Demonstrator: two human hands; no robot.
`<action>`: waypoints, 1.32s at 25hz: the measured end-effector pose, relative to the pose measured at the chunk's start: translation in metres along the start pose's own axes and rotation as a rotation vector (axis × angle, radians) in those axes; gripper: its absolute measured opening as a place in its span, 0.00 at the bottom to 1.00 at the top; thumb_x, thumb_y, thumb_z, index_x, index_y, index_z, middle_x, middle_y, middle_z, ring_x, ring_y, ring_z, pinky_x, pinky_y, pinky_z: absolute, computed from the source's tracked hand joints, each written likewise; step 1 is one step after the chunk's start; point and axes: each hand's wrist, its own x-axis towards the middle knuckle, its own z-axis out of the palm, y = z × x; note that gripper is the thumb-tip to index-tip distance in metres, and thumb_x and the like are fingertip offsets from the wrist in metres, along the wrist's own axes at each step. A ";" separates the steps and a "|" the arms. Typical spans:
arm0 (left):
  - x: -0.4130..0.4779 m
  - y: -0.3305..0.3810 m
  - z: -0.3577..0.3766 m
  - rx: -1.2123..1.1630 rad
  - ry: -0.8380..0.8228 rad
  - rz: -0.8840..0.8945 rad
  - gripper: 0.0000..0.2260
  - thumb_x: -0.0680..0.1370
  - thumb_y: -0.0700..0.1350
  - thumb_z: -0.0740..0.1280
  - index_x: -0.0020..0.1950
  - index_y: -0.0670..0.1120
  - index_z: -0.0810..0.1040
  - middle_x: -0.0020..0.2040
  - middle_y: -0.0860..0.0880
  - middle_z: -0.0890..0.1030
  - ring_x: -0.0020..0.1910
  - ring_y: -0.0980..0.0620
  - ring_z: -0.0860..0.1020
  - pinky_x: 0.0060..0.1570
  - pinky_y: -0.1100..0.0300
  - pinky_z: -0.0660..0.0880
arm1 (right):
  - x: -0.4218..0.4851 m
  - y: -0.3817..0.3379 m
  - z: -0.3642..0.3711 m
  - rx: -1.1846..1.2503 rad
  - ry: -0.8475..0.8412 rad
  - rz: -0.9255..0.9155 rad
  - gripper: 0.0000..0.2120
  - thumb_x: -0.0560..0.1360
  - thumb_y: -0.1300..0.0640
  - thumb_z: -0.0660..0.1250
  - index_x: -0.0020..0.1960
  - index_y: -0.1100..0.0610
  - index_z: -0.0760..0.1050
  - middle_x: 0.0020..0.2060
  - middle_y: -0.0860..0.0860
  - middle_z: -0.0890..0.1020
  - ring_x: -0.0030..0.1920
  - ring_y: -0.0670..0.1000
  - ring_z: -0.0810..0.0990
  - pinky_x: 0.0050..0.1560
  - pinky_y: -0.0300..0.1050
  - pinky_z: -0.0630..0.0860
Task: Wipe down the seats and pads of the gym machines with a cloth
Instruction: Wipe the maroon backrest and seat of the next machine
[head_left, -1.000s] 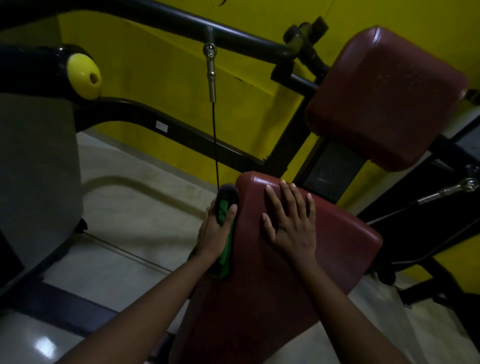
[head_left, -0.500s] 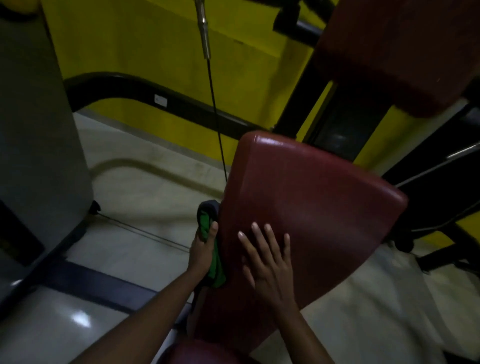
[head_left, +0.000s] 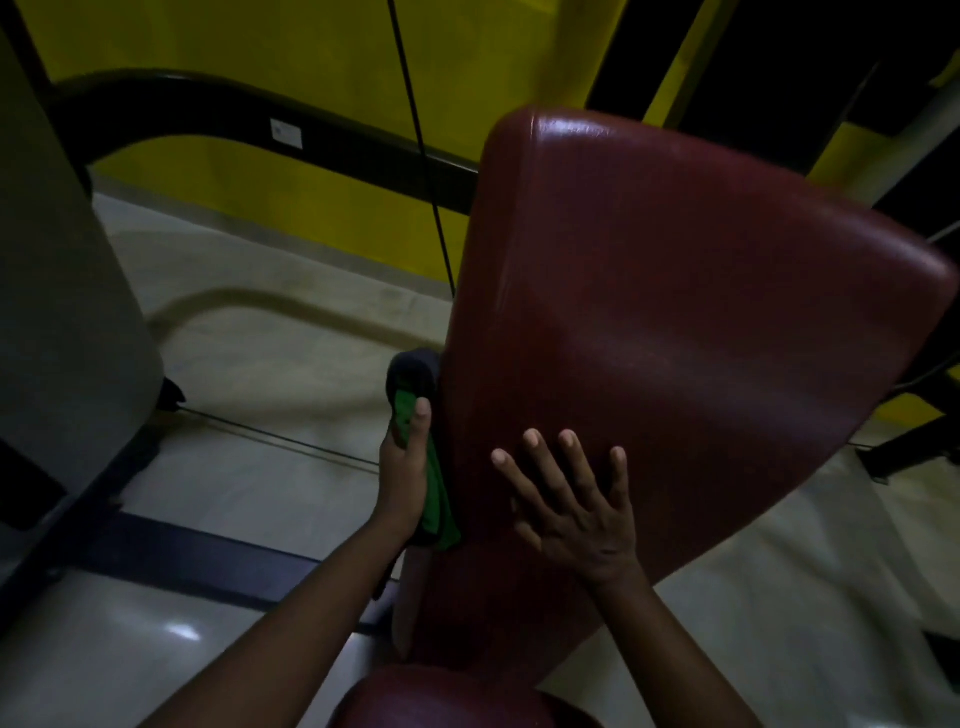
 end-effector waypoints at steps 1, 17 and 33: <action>-0.001 -0.005 -0.001 -0.016 0.008 0.006 0.21 0.66 0.67 0.61 0.47 0.52 0.77 0.46 0.47 0.80 0.47 0.48 0.78 0.51 0.52 0.74 | 0.000 0.000 0.001 -0.004 0.012 0.001 0.30 0.76 0.42 0.51 0.76 0.47 0.51 0.77 0.52 0.49 0.76 0.55 0.47 0.74 0.60 0.43; -0.007 -0.113 -0.042 -0.008 0.038 -0.186 0.28 0.67 0.72 0.62 0.51 0.49 0.78 0.48 0.44 0.81 0.49 0.44 0.79 0.53 0.50 0.75 | -0.001 -0.001 0.008 -0.049 0.126 -0.002 0.27 0.78 0.44 0.51 0.75 0.48 0.54 0.77 0.53 0.50 0.76 0.55 0.50 0.72 0.60 0.48; -0.074 -0.008 -0.082 -0.137 0.025 -0.448 0.35 0.68 0.65 0.65 0.67 0.44 0.72 0.58 0.40 0.78 0.54 0.42 0.77 0.53 0.50 0.75 | 0.026 -0.026 -0.094 0.536 -0.298 0.276 0.28 0.71 0.54 0.59 0.71 0.49 0.62 0.72 0.52 0.61 0.74 0.52 0.56 0.70 0.54 0.57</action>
